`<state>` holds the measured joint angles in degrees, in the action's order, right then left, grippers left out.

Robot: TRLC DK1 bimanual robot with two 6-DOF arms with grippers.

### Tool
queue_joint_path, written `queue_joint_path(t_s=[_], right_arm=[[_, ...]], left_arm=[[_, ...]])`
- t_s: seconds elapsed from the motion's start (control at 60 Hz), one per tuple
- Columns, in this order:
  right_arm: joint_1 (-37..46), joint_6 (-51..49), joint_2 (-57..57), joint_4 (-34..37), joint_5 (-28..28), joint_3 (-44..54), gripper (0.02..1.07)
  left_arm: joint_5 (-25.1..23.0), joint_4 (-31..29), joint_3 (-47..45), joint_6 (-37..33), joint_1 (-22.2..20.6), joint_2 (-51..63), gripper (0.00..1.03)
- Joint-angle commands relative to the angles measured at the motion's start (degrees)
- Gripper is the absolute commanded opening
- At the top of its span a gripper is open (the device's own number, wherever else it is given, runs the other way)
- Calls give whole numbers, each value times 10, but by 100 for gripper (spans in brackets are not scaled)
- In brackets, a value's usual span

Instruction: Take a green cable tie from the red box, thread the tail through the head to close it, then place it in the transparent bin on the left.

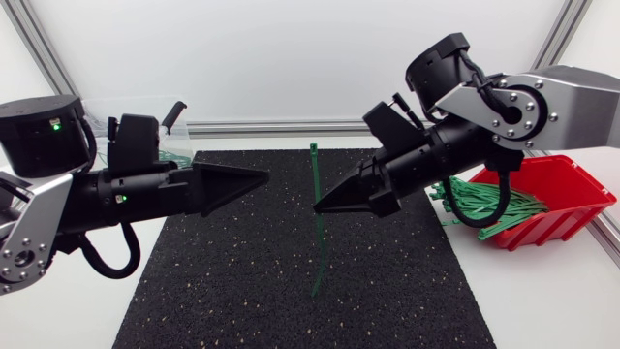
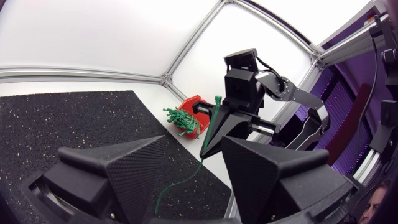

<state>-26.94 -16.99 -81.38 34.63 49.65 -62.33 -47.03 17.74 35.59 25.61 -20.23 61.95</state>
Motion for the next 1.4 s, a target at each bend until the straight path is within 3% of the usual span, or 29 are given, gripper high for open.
queue_joint_path(t_s=[0.0, 0.2, 0.333, 0.433, 0.75, 1.217, 1.383], right_arm=[[-19, 25, -11, 10, 3, -18, 8], [-40, 85, -23, 22, 9, -45, 8], [-37, 122, -47, 66, 55, -72, 8], [-34, 158, -64, 102, 85, -82, 8], [-32, 190, -60, 100, 126, -66, 8], [-40, 256, -18, -85, 134, 24, 8], [-38, 272, 7, -128, 138, 48, 8]], left_arm=[[-35, -12, 31, 15, 16, 11, 63], [-123, -65, 83, 7, 44, 41, 63], [-242, -55, 107, -2, 46, 87, 63], [-238, -53, 108, -1, 60, 79, 63], [-242, -72, 118, 11, 66, 80, 63], [-244, -69, 134, -21, 27, 102, 62], [-234, -50, 132, -26, 6, 116, 54]])
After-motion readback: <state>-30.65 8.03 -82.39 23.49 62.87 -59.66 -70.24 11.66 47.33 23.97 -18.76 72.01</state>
